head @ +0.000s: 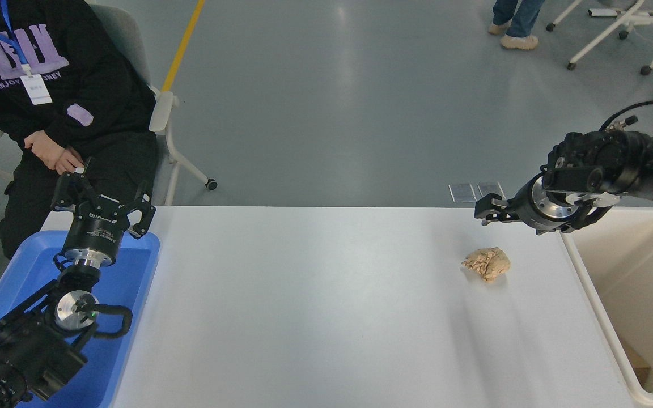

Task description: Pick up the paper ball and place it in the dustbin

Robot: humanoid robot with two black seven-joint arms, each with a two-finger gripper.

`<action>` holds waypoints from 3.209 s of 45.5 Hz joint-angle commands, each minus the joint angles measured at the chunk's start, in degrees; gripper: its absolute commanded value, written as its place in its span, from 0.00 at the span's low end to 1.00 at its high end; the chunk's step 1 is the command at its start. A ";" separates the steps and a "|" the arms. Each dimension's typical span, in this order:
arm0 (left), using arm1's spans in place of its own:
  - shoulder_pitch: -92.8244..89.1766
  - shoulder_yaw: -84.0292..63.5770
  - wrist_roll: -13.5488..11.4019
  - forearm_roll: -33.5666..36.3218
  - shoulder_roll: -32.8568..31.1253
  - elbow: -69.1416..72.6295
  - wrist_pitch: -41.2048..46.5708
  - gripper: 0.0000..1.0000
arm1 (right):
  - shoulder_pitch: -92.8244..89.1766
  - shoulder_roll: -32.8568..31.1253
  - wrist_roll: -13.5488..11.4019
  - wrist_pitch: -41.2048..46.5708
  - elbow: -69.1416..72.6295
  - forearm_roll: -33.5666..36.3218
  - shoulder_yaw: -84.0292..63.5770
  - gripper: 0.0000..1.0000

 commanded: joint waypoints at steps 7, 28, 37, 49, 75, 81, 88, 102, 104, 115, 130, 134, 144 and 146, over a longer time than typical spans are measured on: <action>0.00 -0.08 0.00 0.00 0.00 -0.01 0.00 0.99 | -17.76 6.12 -0.13 -3.82 -18.99 0.02 3.69 1.00; 0.00 0.01 0.00 0.00 0.00 -0.01 0.00 0.99 | -26.55 7.79 -1.36 -6.46 -32.09 -1.21 6.59 0.98; 0.00 0.01 0.00 0.00 0.00 -0.01 0.00 0.99 | -26.73 7.79 -3.56 -6.99 -32.44 -1.21 6.68 0.98; 0.00 -0.08 0.00 0.00 0.00 -0.01 0.00 0.99 | -27.69 8.32 -3.56 -6.99 -32.44 -1.21 7.03 0.98; 0.00 0.01 0.00 0.00 0.00 -0.01 0.00 0.99 | -29.63 8.23 -3.56 -9.97 -31.91 -0.33 16.78 0.26; 0.00 -0.08 0.00 0.00 0.00 -0.01 0.00 0.99 | -29.10 7.62 -3.56 -9.89 -31.56 -0.07 18.63 0.00; 0.00 -0.08 0.00 0.00 0.00 -0.01 0.00 0.99 | -28.84 7.00 -3.56 -9.36 -31.12 0.02 19.60 0.00; 0.00 -0.08 0.00 0.00 0.00 -0.01 0.00 0.99 | -24.19 4.37 -3.56 -8.92 -21.65 -0.07 19.16 0.00; 0.00 -0.08 0.00 0.00 0.00 -0.01 0.00 0.99 | -21.82 1.74 -3.56 -8.83 -17.26 -0.15 18.64 0.00; 0.00 0.01 0.00 0.00 0.00 -0.01 0.00 0.99 | -3.02 -9.17 -3.39 -3.31 8.15 -0.24 12.67 0.00; 0.00 -0.08 0.00 0.00 0.00 0.08 0.00 0.99 | 22.65 -14.00 -3.03 19.71 29.25 -0.07 6.77 0.00; 0.00 -0.08 0.00 0.00 0.00 -0.01 0.00 0.99 | 28.63 -15.76 -3.03 27.80 31.28 0.02 6.68 0.00; 0.00 0.01 0.00 0.00 0.00 -0.01 0.00 0.99 | 39.18 -17.08 -3.03 30.81 35.94 0.02 5.63 0.00; 0.00 0.01 0.00 0.00 0.00 -0.01 0.00 0.99 | 41.11 -16.73 -3.03 30.81 36.64 0.02 4.67 0.00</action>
